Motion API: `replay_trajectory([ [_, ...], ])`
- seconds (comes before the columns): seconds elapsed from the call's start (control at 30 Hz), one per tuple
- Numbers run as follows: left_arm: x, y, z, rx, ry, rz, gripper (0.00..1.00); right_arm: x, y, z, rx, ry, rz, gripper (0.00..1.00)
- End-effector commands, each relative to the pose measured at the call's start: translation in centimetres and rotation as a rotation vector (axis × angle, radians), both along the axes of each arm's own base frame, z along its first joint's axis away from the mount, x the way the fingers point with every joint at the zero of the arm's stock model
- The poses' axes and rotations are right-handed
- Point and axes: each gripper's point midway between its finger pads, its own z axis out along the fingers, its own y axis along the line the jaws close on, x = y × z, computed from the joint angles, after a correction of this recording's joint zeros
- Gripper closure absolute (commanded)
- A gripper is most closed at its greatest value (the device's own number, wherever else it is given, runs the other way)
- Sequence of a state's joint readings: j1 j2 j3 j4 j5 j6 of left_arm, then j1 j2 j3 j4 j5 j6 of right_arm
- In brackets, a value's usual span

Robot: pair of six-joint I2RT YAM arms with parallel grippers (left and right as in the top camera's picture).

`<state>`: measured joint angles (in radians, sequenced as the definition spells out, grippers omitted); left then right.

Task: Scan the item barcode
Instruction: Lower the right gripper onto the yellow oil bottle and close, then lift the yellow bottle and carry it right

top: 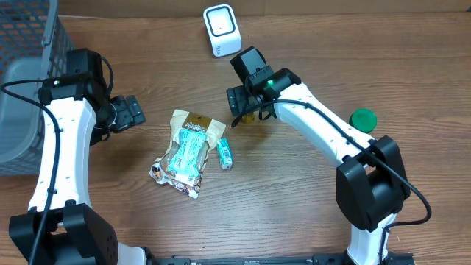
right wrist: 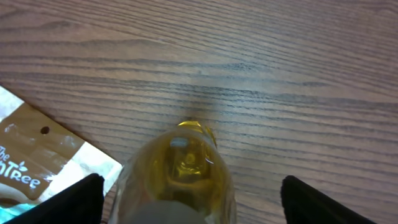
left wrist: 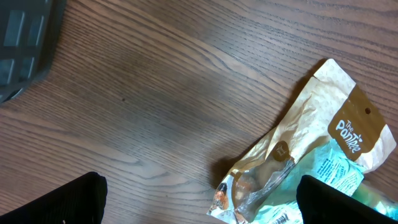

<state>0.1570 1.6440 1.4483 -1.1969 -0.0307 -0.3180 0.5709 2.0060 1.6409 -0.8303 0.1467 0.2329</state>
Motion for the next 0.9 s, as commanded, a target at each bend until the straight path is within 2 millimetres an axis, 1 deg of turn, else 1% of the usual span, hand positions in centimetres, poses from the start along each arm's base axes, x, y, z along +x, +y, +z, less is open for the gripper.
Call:
replay_trajectory([
  [0.0, 0.1, 0.0, 0.0, 0.003, -0.001, 0.0, 0.0, 0.1, -0.2, -0.3, -0.007, -0.002, -0.005, 0.21],
  [0.07, 0.1, 0.0, 0.0, 0.003, -0.002, 0.0, 0.0, 0.1, -0.1, -0.3, -0.007, -0.004, -0.005, 0.29],
  [0.1, 0.1, 0.0, 0.0, 0.003, -0.002, 0.0, 0.0, 0.2, -0.1, -0.3, -0.005, -0.005, -0.005, 0.37],
  [0.13, 0.1, 0.0, 0.0, 0.003, -0.002, 0.0, 0.0, 0.2, -0.1, -0.3, -0.005, -0.006, -0.005, 0.43],
  [0.2, 0.1, 0.0, 0.0, 0.003, -0.001, 0.0, 0.0, 0.2, -0.1, -0.3, -0.005, -0.006, -0.005, 0.47],
  [0.33, 0.1, 0.0, 0.0, 0.003, -0.001, 0.0, 0.0, 0.2, 0.0, -0.2, 0.0, -0.005, -0.004, 0.61],
  [0.37, 0.1, 0.0, 0.0, 0.003, -0.002, 0.0, 0.0, 0.1, 0.2, -0.1, 0.013, -0.002, 0.001, 0.65],
  [0.43, 0.1, 0.0, 0.0, 0.003, -0.002, 0.0, 0.0, 0.0, 0.8, 0.6, 0.065, 0.011, 0.017, 0.68],
  [0.47, 0.1, 0.0, 0.0, 0.003, -0.002, 0.0, 0.0, -0.1, 1.2, 1.4, 0.107, 0.016, 0.029, 0.7],
  [0.5, 0.1, 0.0, 0.0, 0.003, -0.001, 0.0, 0.0, -0.1, 1.2, 1.6, 0.121, 0.017, 0.032, 0.71],
  [0.6, 0.1, 0.1, 0.0, 0.003, -0.001, 0.0, 0.0, -0.2, 1.3, 4.1, 0.218, 0.014, 0.047, 0.72],
  [0.7, 0.1, 0.0, 0.0, 0.003, -0.002, 0.0, 0.0, -0.6, 1.0, 7.1, 0.341, 0.023, 0.071, 0.73],
  [0.87, 0.1, 0.0, 0.0, 0.003, -0.002, 0.0, 0.0, -3.0, -0.1, 12.8, 0.617, 0.1, 0.141, 0.83],
])
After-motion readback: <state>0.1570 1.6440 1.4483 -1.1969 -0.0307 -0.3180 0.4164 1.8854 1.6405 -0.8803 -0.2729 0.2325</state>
